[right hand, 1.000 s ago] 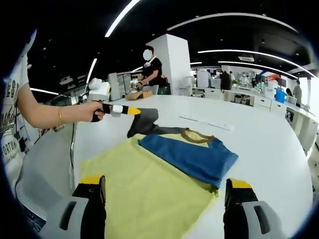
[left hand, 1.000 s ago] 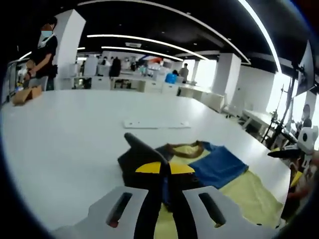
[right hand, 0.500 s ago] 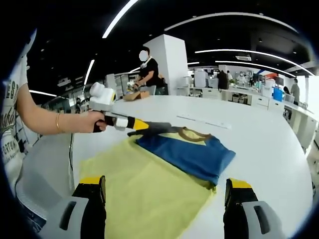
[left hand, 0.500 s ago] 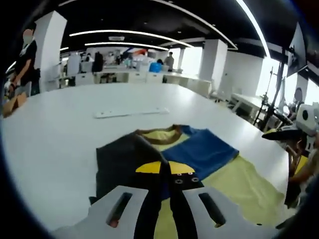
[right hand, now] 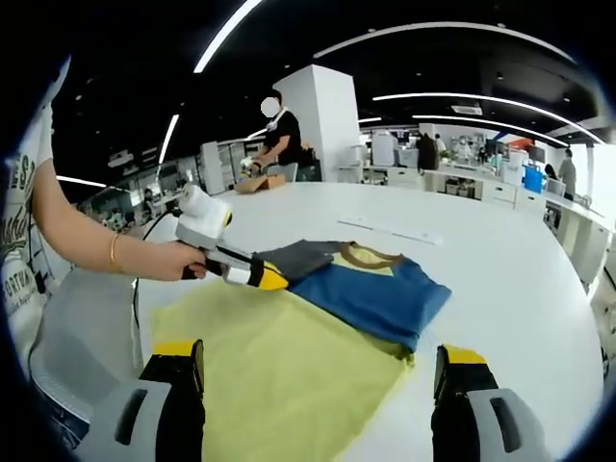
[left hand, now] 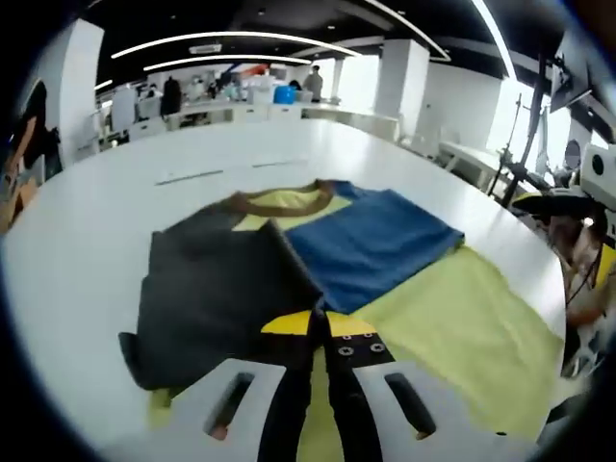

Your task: Fold the garment on the visible template until the final outline fits inside the template.

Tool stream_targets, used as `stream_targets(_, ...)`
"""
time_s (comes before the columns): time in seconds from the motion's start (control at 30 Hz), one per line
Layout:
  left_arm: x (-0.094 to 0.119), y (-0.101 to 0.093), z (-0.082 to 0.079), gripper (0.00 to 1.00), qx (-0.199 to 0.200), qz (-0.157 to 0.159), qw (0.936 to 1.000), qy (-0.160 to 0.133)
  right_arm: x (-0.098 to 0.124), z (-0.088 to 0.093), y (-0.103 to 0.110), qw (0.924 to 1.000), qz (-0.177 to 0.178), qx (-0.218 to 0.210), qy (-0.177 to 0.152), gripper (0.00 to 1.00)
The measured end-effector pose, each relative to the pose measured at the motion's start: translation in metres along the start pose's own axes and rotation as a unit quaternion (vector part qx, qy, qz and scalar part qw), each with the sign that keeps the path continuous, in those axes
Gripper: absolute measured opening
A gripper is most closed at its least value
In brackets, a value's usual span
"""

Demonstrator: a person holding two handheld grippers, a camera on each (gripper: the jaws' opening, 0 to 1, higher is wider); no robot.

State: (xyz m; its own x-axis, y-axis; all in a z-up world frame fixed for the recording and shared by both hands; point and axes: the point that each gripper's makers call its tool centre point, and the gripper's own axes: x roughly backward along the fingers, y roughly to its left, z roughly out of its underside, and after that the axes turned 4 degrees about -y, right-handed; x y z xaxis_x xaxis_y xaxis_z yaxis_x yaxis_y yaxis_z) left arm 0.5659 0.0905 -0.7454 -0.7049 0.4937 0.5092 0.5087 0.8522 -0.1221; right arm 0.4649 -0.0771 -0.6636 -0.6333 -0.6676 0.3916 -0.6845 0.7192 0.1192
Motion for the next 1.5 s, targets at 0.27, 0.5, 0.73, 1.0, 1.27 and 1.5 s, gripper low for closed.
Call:
stream_targets(0.27, -0.001, -0.004, 0.0, 0.06, -0.02, 0.007, 0.9998, 0.004, 0.0, 0.001, 0.001, 1.0, 0.0, -0.002, 0.0, 0.99)
stream_targets(0.5, 0.002, -0.015, -0.013, 0.25, -0.054, 0.025, 0.998, -0.023, 0.003, 0.001, 0.0, 1.0, 0.0, -0.005, 0.0, 0.99)
stream_targets(0.73, 0.016, -0.006, -0.037, 0.49, -0.076, 0.019, 0.9954, -0.055, 0.005, 0.001, 0.001, 1.0, 0.001, -0.006, -0.002, 0.99)
stream_targets(1.0, 0.034, 0.02, -0.045, 0.78, -0.052, -0.01, 0.9967, -0.061, 0.005, 0.002, 0.004, 1.0, -0.001, -0.005, 0.001, 0.99)
stream_targets(1.27, 0.053, 0.049, -0.044, 0.77, -0.044, -0.039, 0.9964, -0.061, 0.005, 0.003, 0.007, 1.0, -0.004, -0.001, 0.002, 0.99)
stream_targets(1.5, 0.071, 0.084, -0.042, 0.72, -0.026, -0.078, 0.9944, -0.066, 0.006, 0.005, 0.007, 1.0, -0.003, 0.0, 0.004, 0.99)
